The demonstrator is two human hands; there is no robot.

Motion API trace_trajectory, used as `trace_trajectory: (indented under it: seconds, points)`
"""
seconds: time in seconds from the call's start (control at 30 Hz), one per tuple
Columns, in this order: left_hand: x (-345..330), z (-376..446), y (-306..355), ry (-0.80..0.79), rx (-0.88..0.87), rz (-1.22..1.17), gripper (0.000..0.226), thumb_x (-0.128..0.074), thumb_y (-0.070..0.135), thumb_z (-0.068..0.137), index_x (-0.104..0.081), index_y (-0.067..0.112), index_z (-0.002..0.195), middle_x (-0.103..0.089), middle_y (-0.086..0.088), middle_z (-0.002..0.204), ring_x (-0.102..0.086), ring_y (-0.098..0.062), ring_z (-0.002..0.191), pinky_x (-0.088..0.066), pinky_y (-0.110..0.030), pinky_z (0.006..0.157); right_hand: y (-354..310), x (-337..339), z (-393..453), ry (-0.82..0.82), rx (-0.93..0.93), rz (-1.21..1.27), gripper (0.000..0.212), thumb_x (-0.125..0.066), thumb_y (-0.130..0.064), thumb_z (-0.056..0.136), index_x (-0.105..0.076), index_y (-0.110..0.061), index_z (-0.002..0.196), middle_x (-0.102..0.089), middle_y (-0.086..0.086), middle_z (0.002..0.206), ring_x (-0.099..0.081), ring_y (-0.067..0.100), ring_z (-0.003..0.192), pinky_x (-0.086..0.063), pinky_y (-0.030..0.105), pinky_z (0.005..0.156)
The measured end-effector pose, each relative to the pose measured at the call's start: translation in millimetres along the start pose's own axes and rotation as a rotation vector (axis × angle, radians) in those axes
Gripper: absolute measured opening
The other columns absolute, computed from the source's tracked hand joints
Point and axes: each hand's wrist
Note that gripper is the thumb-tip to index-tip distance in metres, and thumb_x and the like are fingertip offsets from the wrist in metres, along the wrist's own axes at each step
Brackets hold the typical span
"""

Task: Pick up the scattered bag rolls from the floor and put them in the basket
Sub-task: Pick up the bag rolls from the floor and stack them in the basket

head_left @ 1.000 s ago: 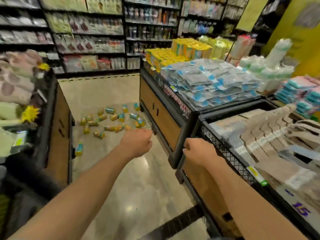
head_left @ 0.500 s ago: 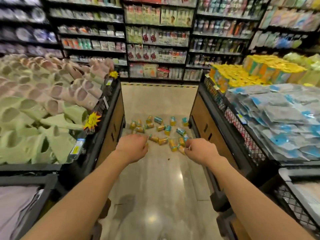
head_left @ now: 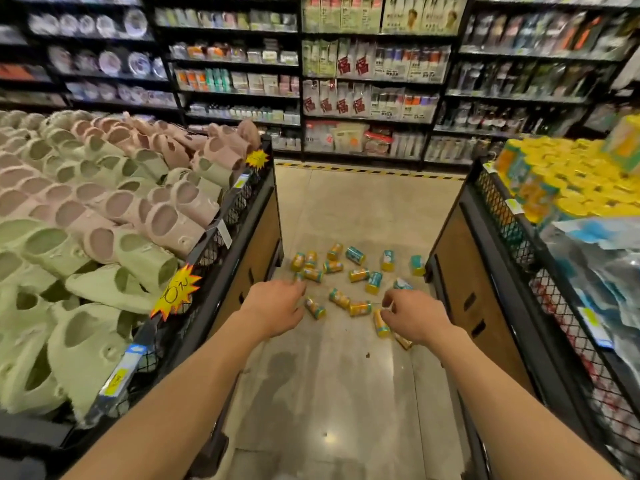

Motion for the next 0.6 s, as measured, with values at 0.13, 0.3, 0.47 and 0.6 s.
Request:
trace_trajectory:
  seconds: [0.13,0.3,0.47,0.6]
  points:
    - [-6.8,71.3,-22.4,-0.006,-0.019,-0.028,0.038,-0.044,0.043,0.097,-0.05,0.02,0.126,-0.064,-0.003,0.112,-0.063,-0.027,0.1,-0.055,-0.04,0.075,2.6,4.5,76.4,-0.039,0.044,-0.031,0.033,-0.049,-0.048,0.094,-0.062,-0.03,0.118,-0.068,0.0,0.115,-0.064,0.024,0.105,-0.053,0.035,0.074]
    - [-11.8,165.6,-58.0,-0.011,-0.012,-0.062,0.034,-0.045,0.04,0.095,-0.051,0.02,0.122,-0.065,-0.002,0.109,-0.063,-0.026,0.1,-0.049,-0.035,0.07,-2.1,20.7,173.8,-0.047,0.049,-0.033,0.034,-0.051,-0.045,0.095,-0.062,-0.028,0.122,-0.068,0.001,0.119,-0.063,0.025,0.11,-0.052,0.037,0.08]
    - [-22.7,239.7,-102.0,-0.009,0.048,-0.165,0.034,-0.048,0.045,0.092,-0.053,0.027,0.121,-0.065,0.003,0.112,-0.065,-0.024,0.102,-0.054,-0.037,0.075,-6.6,34.7,259.5,-0.078,0.028,0.001,0.035,-0.052,-0.046,0.093,-0.062,-0.03,0.122,-0.068,-0.001,0.122,-0.062,0.024,0.112,-0.051,0.036,0.081]
    - [-32.3,281.0,-126.3,-0.054,0.095,-0.099,0.035,-0.047,0.043,0.095,-0.052,0.023,0.123,-0.063,-0.002,0.109,-0.063,-0.026,0.101,-0.044,-0.033,0.068,-7.3,34.0,316.8,-0.114,0.055,-0.009,0.033,-0.052,-0.045,0.092,-0.063,-0.03,0.119,-0.067,0.0,0.119,-0.061,0.025,0.113,-0.051,0.037,0.083]
Point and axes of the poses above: each hand's wrist, its own z-axis towards the middle knuckle, its own x-axis out of the back of the hand, y = z × x
